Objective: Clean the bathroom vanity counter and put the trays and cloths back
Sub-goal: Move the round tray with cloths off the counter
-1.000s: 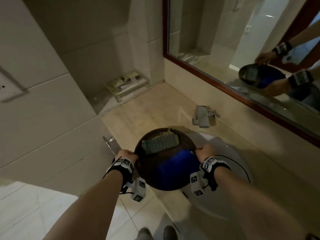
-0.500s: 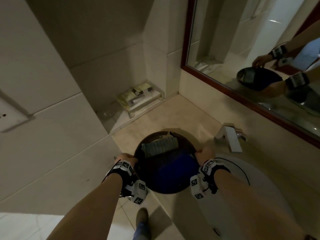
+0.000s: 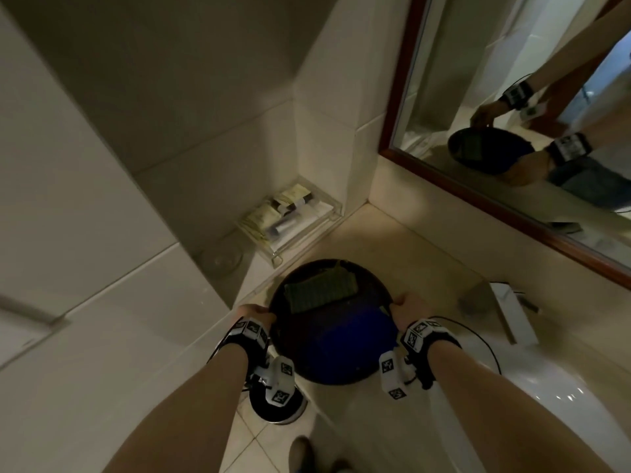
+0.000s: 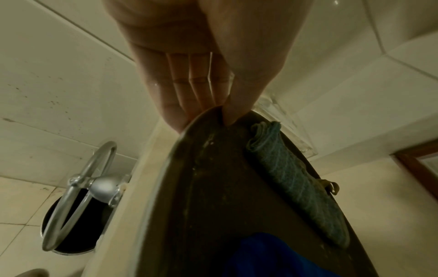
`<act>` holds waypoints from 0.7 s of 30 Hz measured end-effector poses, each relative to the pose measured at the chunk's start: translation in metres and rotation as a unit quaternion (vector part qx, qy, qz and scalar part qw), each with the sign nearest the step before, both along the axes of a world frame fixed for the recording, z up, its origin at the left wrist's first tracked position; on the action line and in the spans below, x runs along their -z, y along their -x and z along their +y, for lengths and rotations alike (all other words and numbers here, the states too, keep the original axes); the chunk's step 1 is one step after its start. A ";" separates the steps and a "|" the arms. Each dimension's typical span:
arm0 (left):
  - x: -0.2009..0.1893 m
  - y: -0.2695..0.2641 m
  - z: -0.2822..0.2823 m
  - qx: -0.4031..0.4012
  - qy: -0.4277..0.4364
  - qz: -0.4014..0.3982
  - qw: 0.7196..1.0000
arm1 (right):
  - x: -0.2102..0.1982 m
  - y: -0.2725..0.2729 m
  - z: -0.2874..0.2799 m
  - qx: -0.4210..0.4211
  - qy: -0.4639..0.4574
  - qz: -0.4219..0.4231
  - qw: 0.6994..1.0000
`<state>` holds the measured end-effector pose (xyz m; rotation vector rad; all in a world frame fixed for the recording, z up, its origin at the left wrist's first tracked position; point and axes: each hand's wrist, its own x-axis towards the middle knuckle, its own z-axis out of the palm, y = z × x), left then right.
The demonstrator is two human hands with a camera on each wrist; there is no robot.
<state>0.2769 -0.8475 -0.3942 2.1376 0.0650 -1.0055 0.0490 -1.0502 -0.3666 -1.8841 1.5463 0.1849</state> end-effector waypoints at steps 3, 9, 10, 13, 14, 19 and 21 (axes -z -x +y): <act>0.032 -0.020 -0.005 -0.010 -0.010 0.010 1.000 | 0.004 -0.012 -0.012 -0.009 0.006 0.003 1.000; 0.031 -0.033 -0.024 -0.050 -0.014 0.027 0.998 | 0.007 -0.036 -0.045 -0.017 -0.002 -0.032 0.999; 0.026 -0.034 -0.028 -0.056 -0.012 0.028 0.998 | 0.008 -0.040 -0.051 -0.018 -0.002 -0.040 0.999; 0.003 -0.035 -0.041 -0.072 -0.011 0.018 0.997 | 0.013 -0.052 -0.068 -0.028 0.003 -0.054 0.998; -0.004 -0.035 -0.046 -0.075 -0.010 0.013 0.997 | 0.014 -0.056 -0.072 -0.029 0.005 -0.059 0.998; -0.020 -0.052 -0.061 -0.088 -0.004 0.007 0.996 | 0.013 -0.074 -0.081 -0.024 0.015 -0.084 0.996; -0.020 -0.060 -0.061 -0.088 -0.001 0.001 0.996 | 0.013 -0.082 -0.081 -0.024 0.021 -0.088 0.996</act>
